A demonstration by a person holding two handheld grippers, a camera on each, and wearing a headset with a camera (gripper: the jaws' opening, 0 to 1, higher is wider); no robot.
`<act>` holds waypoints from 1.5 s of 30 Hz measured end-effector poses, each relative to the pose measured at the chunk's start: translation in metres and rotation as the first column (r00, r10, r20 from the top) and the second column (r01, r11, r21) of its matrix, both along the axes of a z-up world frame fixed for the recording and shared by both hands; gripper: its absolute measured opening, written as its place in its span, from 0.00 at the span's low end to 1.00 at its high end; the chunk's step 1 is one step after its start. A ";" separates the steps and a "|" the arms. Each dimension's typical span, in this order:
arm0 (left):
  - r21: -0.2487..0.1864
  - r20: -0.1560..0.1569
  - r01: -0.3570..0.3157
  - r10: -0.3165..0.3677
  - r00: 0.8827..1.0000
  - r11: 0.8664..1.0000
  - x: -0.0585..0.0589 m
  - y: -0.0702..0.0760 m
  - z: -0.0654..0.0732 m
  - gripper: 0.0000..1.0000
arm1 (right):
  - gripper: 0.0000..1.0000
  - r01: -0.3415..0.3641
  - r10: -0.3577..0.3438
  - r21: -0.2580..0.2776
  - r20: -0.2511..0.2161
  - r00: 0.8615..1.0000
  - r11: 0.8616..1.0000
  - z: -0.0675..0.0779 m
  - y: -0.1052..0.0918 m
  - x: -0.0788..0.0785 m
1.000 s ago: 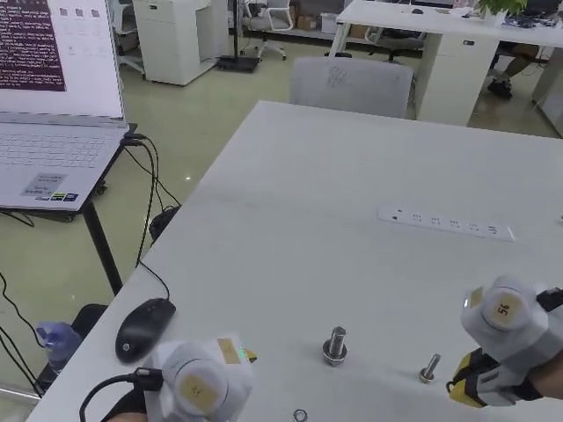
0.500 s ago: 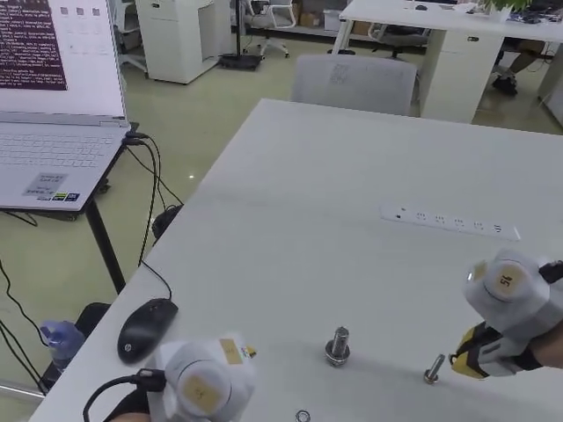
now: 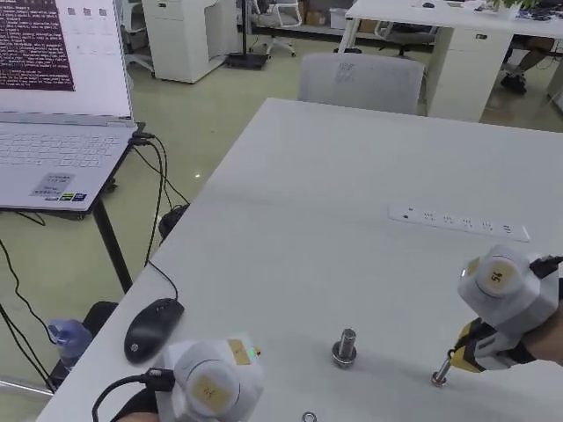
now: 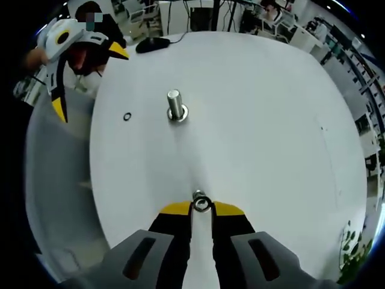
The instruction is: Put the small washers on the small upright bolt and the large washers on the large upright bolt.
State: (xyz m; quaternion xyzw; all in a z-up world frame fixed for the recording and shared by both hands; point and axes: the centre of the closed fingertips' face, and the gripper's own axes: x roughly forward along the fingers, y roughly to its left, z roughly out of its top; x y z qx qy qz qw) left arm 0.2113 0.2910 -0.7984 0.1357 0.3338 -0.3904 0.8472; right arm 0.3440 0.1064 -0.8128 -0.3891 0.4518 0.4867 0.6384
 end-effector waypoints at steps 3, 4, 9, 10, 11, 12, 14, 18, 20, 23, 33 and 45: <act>-0.001 -0.003 0.000 0.000 1.000 1.000 -0.001 0.000 0.000 0.99 | 0.13 -0.001 0.001 -0.002 -0.003 1.000 1.000 -0.001 0.000 -0.001; 0.001 -0.004 0.000 0.000 1.000 1.000 -0.001 0.000 0.000 0.99 | 0.13 0.000 0.000 -0.001 -0.005 1.000 1.000 -0.002 0.000 0.000; 0.000 -0.006 -0.002 0.002 1.000 1.000 -0.001 0.001 -0.001 0.99 | 0.13 -0.006 0.006 -0.005 -0.012 1.000 1.000 -0.006 0.002 0.000; 0.001 -0.006 -0.002 0.003 1.000 1.000 -0.001 0.001 -0.001 0.99 | 0.13 -0.006 0.006 -0.006 -0.012 1.000 1.000 -0.006 0.002 0.000; 0.002 -0.008 -0.003 0.003 1.000 1.000 -0.001 0.002 -0.002 0.99 | 0.13 -0.006 0.006 -0.005 -0.012 1.000 1.000 -0.006 0.002 0.000; 0.002 -0.009 -0.004 0.004 1.000 1.000 -0.001 0.002 -0.002 0.98 | 0.13 -0.007 0.007 -0.005 -0.013 1.000 1.000 -0.006 0.003 0.000; 0.001 -0.009 -0.005 0.005 1.000 1.000 -0.001 0.002 -0.002 0.98 | 0.13 -0.009 0.009 -0.007 -0.013 1.000 1.000 -0.008 0.003 0.000; 0.002 -0.012 -0.007 0.007 1.000 1.000 -0.001 0.003 -0.002 0.97 | 0.13 -0.014 0.014 -0.016 -0.018 1.000 1.000 -0.011 0.003 0.001; 0.003 -0.013 -0.008 0.008 1.000 1.000 -0.001 0.004 -0.003 0.97 | 0.13 -0.018 0.018 -0.020 -0.021 1.000 1.000 -0.014 0.003 0.001; 0.002 -0.020 -0.012 0.012 1.000 1.000 -0.001 0.004 -0.004 0.96 | 0.13 -0.025 0.024 -0.026 -0.025 0.999 0.999 -0.018 0.003 0.001; 0.001 -0.031 -0.019 0.019 0.999 1.000 -0.005 0.006 -0.009 0.95 | 0.13 -0.051 0.049 -0.046 -0.041 0.998 0.998 -0.036 0.005 -0.002; 0.004 -0.047 -0.025 0.025 0.999 1.000 -0.012 0.010 -0.013 0.93 | 0.13 -0.067 0.063 -0.070 -0.060 0.996 0.995 -0.052 0.004 -0.004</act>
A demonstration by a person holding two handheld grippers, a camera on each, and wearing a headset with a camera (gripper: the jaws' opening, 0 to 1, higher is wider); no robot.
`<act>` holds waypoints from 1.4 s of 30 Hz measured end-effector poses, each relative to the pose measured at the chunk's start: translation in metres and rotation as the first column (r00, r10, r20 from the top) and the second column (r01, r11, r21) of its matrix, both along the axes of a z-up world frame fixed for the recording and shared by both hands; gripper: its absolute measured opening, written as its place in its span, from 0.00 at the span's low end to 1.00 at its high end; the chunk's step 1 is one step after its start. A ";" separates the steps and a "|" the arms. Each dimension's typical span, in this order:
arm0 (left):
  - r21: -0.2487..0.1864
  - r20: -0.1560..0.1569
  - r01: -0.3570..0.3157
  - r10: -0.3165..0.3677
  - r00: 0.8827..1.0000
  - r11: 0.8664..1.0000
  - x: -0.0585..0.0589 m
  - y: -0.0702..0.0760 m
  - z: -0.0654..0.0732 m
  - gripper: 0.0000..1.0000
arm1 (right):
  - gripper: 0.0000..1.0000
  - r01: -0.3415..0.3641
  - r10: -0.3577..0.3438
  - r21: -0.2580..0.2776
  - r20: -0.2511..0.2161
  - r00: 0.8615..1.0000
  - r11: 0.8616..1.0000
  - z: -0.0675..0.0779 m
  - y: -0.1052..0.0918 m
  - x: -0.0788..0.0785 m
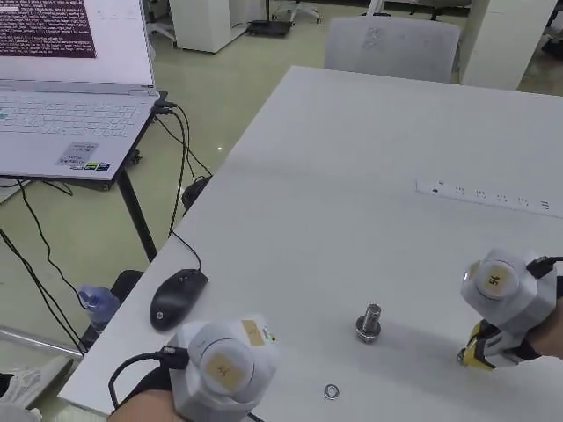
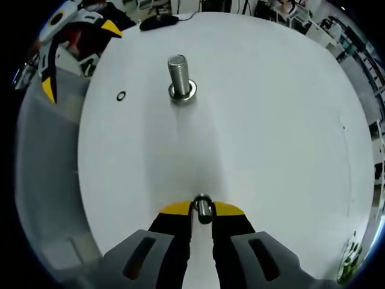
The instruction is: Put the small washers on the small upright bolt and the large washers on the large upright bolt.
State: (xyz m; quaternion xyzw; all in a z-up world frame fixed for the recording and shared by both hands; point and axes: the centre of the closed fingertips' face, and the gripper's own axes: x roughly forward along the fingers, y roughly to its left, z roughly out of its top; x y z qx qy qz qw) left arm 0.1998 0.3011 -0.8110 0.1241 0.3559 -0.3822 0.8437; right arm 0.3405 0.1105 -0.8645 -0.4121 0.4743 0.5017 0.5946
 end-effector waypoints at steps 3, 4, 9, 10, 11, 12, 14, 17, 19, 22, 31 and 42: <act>0.004 -0.004 -0.002 0.002 1.000 1.000 -0.003 0.002 -0.001 0.92 | 0.13 -0.013 0.013 -0.009 0.007 1.000 1.000 -0.003 0.000 0.000; 0.003 -0.004 -0.004 0.004 1.000 1.000 -0.003 0.003 -0.001 0.92 | 0.13 -0.021 0.021 -0.012 0.010 1.000 1.000 -0.003 0.000 0.000; 0.003 0.000 -0.007 0.007 1.000 1.000 -0.004 0.004 0.000 0.91 | 0.13 -0.022 0.022 -0.018 0.013 1.000 1.000 -0.004 0.001 0.000; 0.001 0.000 -0.008 0.008 1.000 1.000 -0.004 0.003 0.001 0.91 | 0.13 -0.022 0.022 -0.019 0.014 1.000 1.000 -0.004 0.001 0.000; 0.000 0.003 -0.008 0.008 1.000 1.000 -0.003 0.003 0.002 0.91 | 0.13 -0.020 0.020 -0.020 0.014 1.000 1.000 -0.004 0.001 -0.001; 0.001 0.005 -0.007 0.007 1.000 1.000 -0.003 0.002 0.003 0.91 | 0.13 -0.017 0.017 -0.019 0.013 1.000 1.000 -0.004 0.000 -0.001; -0.001 0.007 -0.005 0.005 1.000 1.000 -0.003 0.001 0.005 0.91 | 0.13 -0.015 0.015 -0.021 0.011 1.000 1.000 -0.004 0.000 0.000; -0.003 0.012 -0.001 0.001 1.000 1.000 -0.004 -0.001 0.007 0.91 | 0.13 -0.015 0.015 -0.024 0.012 1.000 1.000 -0.004 0.000 -0.001; -0.003 0.013 0.003 -0.003 1.000 1.000 -0.005 -0.002 0.007 0.91 | 0.13 -0.009 0.010 -0.025 0.013 1.000 1.000 -0.004 0.000 -0.001; 0.000 0.012 0.006 -0.006 1.000 1.000 -0.007 -0.003 0.007 0.91 | 0.13 -0.002 0.003 -0.020 0.011 1.000 1.000 -0.004 0.000 -0.001; 0.004 0.017 0.012 -0.012 1.000 1.000 -0.013 -0.003 0.009 0.90 | 0.20 0.002 -0.002 -0.015 0.024 1.000 1.000 0.000 -0.005 -0.001; -0.003 0.036 0.011 -0.011 0.999 1.000 -0.016 -0.007 0.019 0.91 | 0.25 -0.006 0.005 0.010 0.024 1.000 1.000 0.019 0.001 -0.001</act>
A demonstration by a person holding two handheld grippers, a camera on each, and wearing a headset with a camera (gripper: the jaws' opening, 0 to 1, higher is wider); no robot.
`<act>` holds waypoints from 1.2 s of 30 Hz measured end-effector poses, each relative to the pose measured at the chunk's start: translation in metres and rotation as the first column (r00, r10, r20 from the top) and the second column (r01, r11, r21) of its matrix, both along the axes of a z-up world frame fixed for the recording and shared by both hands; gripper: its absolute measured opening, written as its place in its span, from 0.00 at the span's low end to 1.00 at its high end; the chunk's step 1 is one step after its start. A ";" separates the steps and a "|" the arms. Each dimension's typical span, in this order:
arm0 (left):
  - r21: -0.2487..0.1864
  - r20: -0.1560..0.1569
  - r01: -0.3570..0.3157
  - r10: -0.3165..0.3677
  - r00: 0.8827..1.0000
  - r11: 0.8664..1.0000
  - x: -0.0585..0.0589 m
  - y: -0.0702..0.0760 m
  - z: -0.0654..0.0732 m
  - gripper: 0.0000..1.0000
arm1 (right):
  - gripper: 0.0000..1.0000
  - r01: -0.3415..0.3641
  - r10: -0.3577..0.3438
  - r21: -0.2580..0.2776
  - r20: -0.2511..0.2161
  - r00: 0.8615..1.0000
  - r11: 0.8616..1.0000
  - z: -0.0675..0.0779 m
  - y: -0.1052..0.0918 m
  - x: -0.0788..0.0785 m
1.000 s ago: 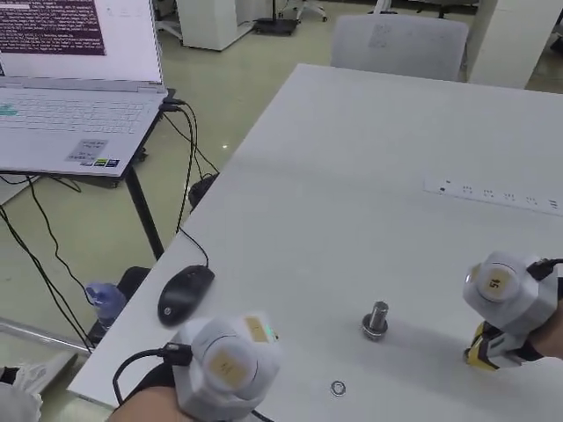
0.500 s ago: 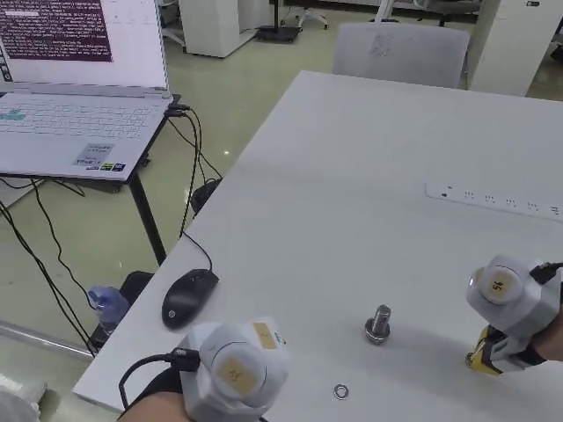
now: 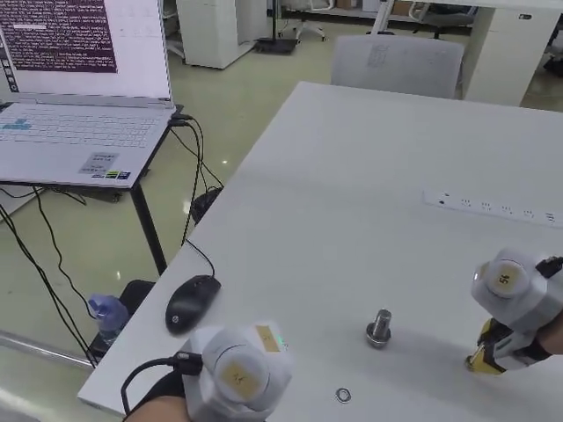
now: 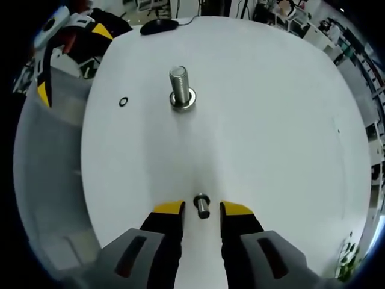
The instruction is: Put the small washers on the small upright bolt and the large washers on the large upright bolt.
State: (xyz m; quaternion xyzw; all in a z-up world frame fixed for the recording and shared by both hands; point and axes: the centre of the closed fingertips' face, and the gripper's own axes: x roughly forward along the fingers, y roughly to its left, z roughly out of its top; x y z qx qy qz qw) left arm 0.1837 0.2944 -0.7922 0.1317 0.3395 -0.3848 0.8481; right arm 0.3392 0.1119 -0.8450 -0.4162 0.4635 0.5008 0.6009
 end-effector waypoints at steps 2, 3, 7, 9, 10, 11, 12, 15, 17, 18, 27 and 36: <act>-0.004 0.005 -0.002 0.002 1.000 1.000 0.000 -0.001 0.001 0.91 | 0.26 -0.005 0.005 0.004 0.003 1.000 1.000 0.003 0.003 0.000; -0.008 0.005 -0.006 0.006 1.000 1.000 -0.001 -0.002 0.002 0.91 | 0.27 -0.015 0.015 0.009 0.003 1.000 1.000 0.006 0.005 -0.002; -0.015 0.006 -0.006 0.006 1.000 1.000 -0.004 -0.005 0.004 0.91 | 0.27 -0.042 0.041 0.025 0.008 0.999 0.999 0.012 0.013 -0.005; -0.010 0.000 0.003 -0.003 1.000 1.000 -0.007 -0.007 0.003 0.91 | 0.28 -0.046 0.045 0.036 0.016 0.999 0.998 0.017 0.019 -0.004; -0.003 -0.005 0.004 -0.004 1.000 1.000 -0.008 -0.006 0.002 0.91 | 0.29 -0.052 0.052 0.046 0.017 0.999 0.998 0.019 0.023 -0.005; 0.000 -0.008 0.002 -0.002 1.000 1.000 -0.008 -0.006 0.002 0.91 | 0.29 -0.056 0.055 0.047 0.017 0.998 0.997 0.021 0.025 -0.006; 0.000 -0.007 0.002 -0.002 1.000 1.000 -0.009 -0.006 0.003 0.91 | 0.29 -0.064 0.064 0.046 0.019 0.998 0.997 0.022 0.027 -0.007; -0.004 -0.003 -0.007 0.007 1.000 1.000 -0.010 -0.007 0.007 0.91 | 0.30 -0.087 0.086 0.056 0.023 0.996 0.995 0.025 0.038 -0.010; 0.004 -0.004 -0.004 0.004 1.000 1.000 -0.012 -0.008 0.008 0.90 | 0.30 -0.095 0.094 0.062 0.021 0.995 0.994 0.026 0.043 -0.014; 0.008 -0.002 -0.002 0.002 1.000 1.000 -0.012 -0.009 0.009 0.90 | 0.30 -0.104 0.102 0.065 0.022 0.995 0.992 0.027 0.046 -0.016; 0.006 0.005 -0.012 0.012 1.000 1.000 -0.012 -0.017 0.009 0.90 | 0.29 -0.170 0.170 0.078 0.014 0.985 0.982 0.023 0.067 -0.037; 0.005 0.009 -0.012 0.011 1.000 1.000 -0.012 -0.016 0.008 0.90 | 0.29 -0.220 0.220 0.087 0.005 0.976 0.972 0.022 0.083 -0.057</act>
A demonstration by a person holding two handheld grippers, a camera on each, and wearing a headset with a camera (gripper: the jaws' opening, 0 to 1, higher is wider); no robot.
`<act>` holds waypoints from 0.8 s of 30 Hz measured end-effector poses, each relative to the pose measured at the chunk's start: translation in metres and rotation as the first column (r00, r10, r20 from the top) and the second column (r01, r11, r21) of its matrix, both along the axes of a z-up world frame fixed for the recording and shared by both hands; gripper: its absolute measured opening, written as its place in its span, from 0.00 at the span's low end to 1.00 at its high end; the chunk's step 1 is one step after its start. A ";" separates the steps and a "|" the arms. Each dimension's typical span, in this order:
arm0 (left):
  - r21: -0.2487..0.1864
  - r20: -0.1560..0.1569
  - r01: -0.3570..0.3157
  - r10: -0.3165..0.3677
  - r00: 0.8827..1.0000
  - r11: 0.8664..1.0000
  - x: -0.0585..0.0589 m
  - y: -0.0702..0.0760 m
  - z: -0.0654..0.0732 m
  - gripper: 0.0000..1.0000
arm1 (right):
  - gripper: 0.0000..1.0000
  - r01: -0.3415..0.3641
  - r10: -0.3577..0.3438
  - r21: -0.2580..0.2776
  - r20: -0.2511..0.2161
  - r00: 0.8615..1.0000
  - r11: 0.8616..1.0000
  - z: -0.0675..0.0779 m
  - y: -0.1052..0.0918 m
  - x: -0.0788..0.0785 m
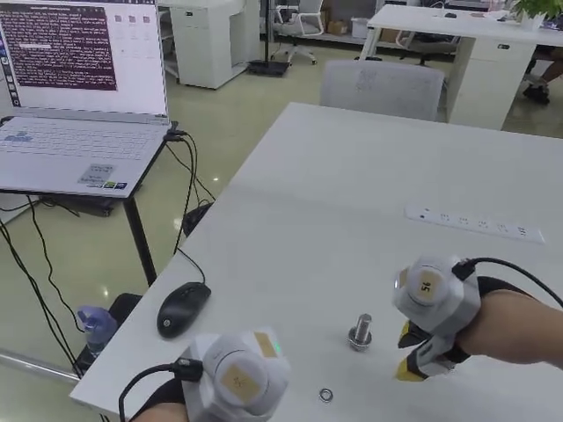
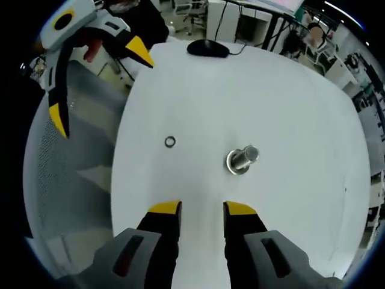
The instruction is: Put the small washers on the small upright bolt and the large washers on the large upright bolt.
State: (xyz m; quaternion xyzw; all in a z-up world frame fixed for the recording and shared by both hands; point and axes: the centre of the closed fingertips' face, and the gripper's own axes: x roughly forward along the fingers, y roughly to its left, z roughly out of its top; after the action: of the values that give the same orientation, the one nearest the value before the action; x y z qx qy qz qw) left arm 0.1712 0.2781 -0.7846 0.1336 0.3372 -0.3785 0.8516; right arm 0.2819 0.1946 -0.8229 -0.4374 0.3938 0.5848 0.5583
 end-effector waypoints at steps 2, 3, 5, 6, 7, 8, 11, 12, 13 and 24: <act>-0.002 -0.001 0.002 -0.002 1.000 1.000 -0.001 -0.001 -0.001 0.90 | 0.29 -0.005 0.005 0.008 -0.006 1.000 1.000 -0.001 0.005 -0.003; -0.002 -0.001 0.005 -0.005 1.000 1.000 -0.001 -0.001 -0.001 0.90 | 0.29 -0.006 0.006 0.011 -0.010 1.000 1.000 -0.001 0.008 -0.005; 0.001 -0.002 0.008 -0.008 1.000 1.000 -0.001 -0.001 -0.002 0.90 | 0.29 -0.016 0.016 0.016 -0.016 1.000 1.000 -0.003 0.012 -0.009; 0.003 -0.003 0.010 -0.010 1.000 1.000 -0.001 -0.001 -0.003 0.90 | 0.29 -0.023 0.024 0.018 -0.018 1.000 1.000 -0.004 0.016 -0.011; 0.001 -0.004 0.009 -0.009 1.000 1.000 -0.001 0.000 -0.003 0.90 | 0.29 -0.030 0.031 0.023 -0.020 0.999 0.999 -0.005 0.020 -0.014; -0.006 -0.003 0.006 -0.006 1.000 1.000 0.000 0.000 -0.002 0.90 | 0.29 -0.036 0.036 0.025 -0.023 0.999 0.999 -0.005 0.022 -0.015; -0.017 0.002 0.000 0.000 1.000 1.000 0.002 0.001 -0.003 0.89 | 0.29 -0.065 0.066 0.027 -0.024 0.998 0.997 -0.010 0.031 -0.020; -0.016 0.000 0.002 -0.002 1.000 1.000 0.002 0.001 -0.004 0.89 | 0.29 -0.066 0.067 0.026 -0.024 0.997 0.997 -0.011 0.033 -0.020; -0.013 -0.001 0.010 -0.010 1.000 1.000 0.001 0.001 -0.005 0.89 | 0.29 -0.071 0.071 0.025 -0.026 0.997 0.997 -0.011 0.034 -0.021; -0.004 0.000 0.013 -0.013 1.000 1.000 -0.002 0.008 -0.010 0.89 | 0.28 -0.163 0.164 0.036 -0.022 0.986 0.986 -0.028 0.065 -0.039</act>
State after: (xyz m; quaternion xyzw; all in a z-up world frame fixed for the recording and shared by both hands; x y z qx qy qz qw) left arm 0.1693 0.2857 -0.7942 0.1339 0.3355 -0.3846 0.8494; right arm 0.2432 0.2598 -0.8509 -0.4512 0.3536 0.6406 0.5108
